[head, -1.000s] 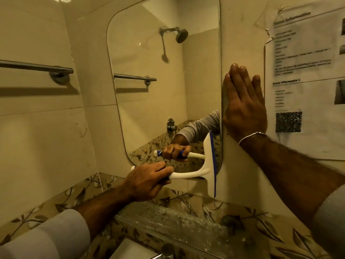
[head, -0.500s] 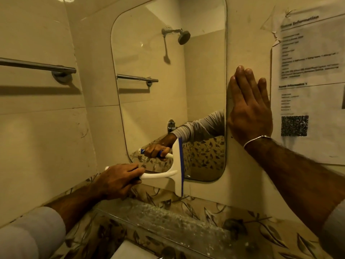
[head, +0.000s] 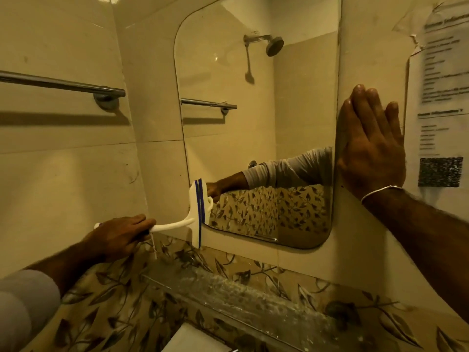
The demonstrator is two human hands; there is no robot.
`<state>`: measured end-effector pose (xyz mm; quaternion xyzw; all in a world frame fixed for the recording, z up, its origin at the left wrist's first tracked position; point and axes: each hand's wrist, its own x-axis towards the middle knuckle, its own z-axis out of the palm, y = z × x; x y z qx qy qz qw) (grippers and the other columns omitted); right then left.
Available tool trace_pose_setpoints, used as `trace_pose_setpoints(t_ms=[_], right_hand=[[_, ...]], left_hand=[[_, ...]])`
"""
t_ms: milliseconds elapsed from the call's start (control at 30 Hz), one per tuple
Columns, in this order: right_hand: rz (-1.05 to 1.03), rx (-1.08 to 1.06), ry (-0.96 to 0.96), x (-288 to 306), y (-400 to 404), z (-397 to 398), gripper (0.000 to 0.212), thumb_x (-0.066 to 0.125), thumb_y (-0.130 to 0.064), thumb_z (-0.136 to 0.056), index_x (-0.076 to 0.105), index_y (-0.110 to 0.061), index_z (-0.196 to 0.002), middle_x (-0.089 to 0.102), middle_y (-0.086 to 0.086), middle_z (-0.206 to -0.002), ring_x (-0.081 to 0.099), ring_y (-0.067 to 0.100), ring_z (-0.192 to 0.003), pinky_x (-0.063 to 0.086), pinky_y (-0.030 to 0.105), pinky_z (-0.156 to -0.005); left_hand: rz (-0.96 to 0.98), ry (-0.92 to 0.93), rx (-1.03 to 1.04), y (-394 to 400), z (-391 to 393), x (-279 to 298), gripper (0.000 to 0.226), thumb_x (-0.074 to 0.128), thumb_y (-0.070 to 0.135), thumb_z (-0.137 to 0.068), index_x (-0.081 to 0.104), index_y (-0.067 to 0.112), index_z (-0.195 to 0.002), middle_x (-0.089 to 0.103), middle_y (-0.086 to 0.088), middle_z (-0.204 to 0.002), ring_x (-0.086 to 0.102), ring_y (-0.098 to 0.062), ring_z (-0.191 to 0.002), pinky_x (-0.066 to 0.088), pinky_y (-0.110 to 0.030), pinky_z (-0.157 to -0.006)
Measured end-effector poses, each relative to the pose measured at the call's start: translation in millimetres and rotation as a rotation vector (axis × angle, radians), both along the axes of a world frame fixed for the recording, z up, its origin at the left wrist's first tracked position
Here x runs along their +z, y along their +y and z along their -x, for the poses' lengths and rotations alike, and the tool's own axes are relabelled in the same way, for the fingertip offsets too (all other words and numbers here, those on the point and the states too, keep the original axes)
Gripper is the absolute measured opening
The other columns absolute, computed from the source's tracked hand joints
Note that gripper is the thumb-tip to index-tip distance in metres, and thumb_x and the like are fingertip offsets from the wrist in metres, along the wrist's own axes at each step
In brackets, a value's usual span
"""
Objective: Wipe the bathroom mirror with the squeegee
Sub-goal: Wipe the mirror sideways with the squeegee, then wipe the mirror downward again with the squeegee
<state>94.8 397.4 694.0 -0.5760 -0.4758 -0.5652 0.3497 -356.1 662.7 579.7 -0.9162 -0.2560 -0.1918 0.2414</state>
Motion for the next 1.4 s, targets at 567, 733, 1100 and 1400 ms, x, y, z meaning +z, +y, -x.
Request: trace_pose_setpoints(t_ms=[567,733,1100,1400], right_hand=[[0.031,0.005,0.010,-0.5,-0.8,-2.7,0.071,0.032,-0.020,-0.086,0.029,0.002,-0.153,0.023,0.021,-0.162,0.017,0.036,-0.152,-0.007,0.037,-0.125],[0.005,0.019,-0.012,-0.9,0.4,-3.7,0.067,0.035,-0.018,-0.088,0.031,0.003,-0.151,0.026,0.023,-0.160,0.020,0.037,-0.150,-0.005,0.037,-0.125],[-0.020,0.017,-0.038,-1.0,1.1,-4.9,0.065,0.037,-0.015,-0.089,0.033,0.005,-0.150,0.026,0.022,-0.161,0.021,0.036,-0.150,0.004,0.045,-0.125],[-0.051,0.058,-0.032,-1.8,12.2,-6.9,0.061,0.034,-0.016,-0.092,0.034,0.004,-0.150,0.026,0.022,-0.161,0.021,0.036,-0.150,0.006,0.046,-0.125]], left_hand=[[0.189,-0.010,0.247,-13.0,20.1,11.6,0.013,0.044,0.041,-0.097,0.041,0.036,-0.109,0.050,0.012,-0.090,0.053,-0.007,-0.068,0.048,-0.025,-0.061],[0.224,-0.217,0.196,-29.7,14.9,18.3,0.017,0.048,0.035,-0.098,0.048,0.028,-0.113,0.054,0.012,-0.088,0.054,-0.006,-0.065,0.043,-0.019,-0.056],[0.354,-1.002,-0.037,-77.6,-57.2,84.8,0.012,0.043,0.031,-0.100,0.043,0.021,-0.107,0.054,-0.012,-0.063,0.050,-0.021,-0.046,0.044,-0.037,-0.042],[0.453,-1.431,-0.151,-97.7,-114.5,199.6,0.022,0.041,0.039,-0.101,0.039,0.023,-0.115,0.050,-0.001,-0.080,0.049,-0.014,-0.053,0.045,-0.029,-0.044]])
